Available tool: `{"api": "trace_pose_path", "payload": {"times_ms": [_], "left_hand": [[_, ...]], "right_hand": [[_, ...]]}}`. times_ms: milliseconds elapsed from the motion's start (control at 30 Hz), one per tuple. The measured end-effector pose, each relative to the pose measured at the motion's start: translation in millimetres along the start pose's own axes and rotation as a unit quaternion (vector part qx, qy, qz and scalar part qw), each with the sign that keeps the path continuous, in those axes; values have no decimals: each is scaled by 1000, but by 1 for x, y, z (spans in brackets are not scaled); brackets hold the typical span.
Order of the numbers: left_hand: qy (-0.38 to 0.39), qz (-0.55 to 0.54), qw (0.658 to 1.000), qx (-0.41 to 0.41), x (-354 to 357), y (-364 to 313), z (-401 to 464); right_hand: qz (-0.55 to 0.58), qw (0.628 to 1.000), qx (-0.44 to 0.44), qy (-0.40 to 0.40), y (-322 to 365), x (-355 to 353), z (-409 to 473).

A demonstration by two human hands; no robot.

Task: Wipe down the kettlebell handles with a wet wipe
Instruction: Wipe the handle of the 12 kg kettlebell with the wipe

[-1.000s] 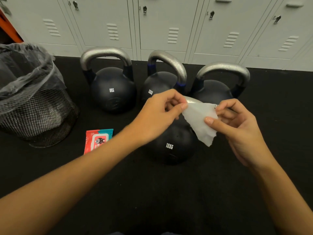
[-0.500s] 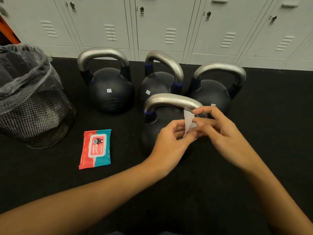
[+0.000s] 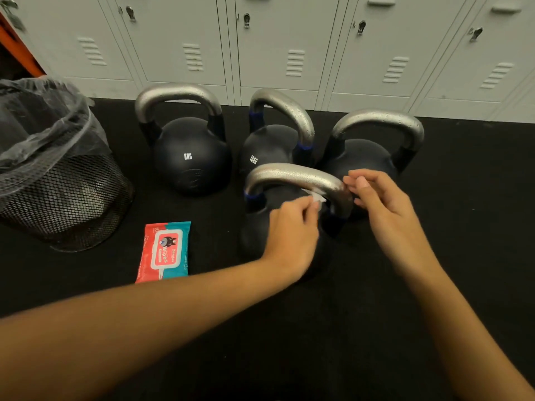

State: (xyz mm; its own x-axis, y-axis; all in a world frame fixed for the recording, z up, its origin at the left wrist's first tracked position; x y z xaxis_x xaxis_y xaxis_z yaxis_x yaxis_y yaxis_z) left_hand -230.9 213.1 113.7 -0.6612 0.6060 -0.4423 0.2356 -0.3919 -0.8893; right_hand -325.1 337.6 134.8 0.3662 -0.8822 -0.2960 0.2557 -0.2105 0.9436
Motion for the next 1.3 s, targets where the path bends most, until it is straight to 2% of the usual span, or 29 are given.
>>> {"api": "trace_pose_path", "payload": {"times_ms": [100,233,300,400,500,567,700,800,933,1067,1167,1300], "left_hand": [[1,-18,1000,23,31,-5,-13],[50,-36,998,0,71,4,-34],[85,24,996,17,86,11,-44],[95,176,977,73,92,21,-49],[90,227,964,107,88,20,-41],[84,200,970,114,83,15,-24],[104,125,985,63,75,11,7],[79,86,992,46,76,12,-17],[131,46,990,1,91,17,-54],[85,2,996,-1,74,17,-19],[94,-1,996,2,67,15,1],[112,4,994,-4,78,12,-15]], "right_hand": [[21,1000,19,-4,-10,3,4],[42,999,20,3,-14,4,4],[42,999,18,10,-16,6,3],[43,999,26,11,-20,7,4],[57,998,37,10,-21,7,7],[68,997,40,14,-20,8,8],[80,996,35,16,-22,9,5],[81,996,28,20,-25,11,2],[88,996,26,16,-30,11,2],[119,992,28,11,-30,12,2],[127,991,32,6,-31,13,1],[134,990,35,7,-32,12,1]]}}
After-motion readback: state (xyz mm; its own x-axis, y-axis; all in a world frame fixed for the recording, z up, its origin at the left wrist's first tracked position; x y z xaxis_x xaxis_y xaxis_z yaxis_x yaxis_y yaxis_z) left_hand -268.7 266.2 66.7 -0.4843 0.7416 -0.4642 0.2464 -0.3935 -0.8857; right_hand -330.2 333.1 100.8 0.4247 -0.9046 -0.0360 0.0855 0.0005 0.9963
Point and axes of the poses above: each hand's wrist, its own z-axis towards the middle knuckle, its own x-axis out of the palm, y = z × x, the point moved 9 cm from there along z, towards the middle knuckle, and after that the axes turned 8 degrees about -y, right-handed, at the moved point
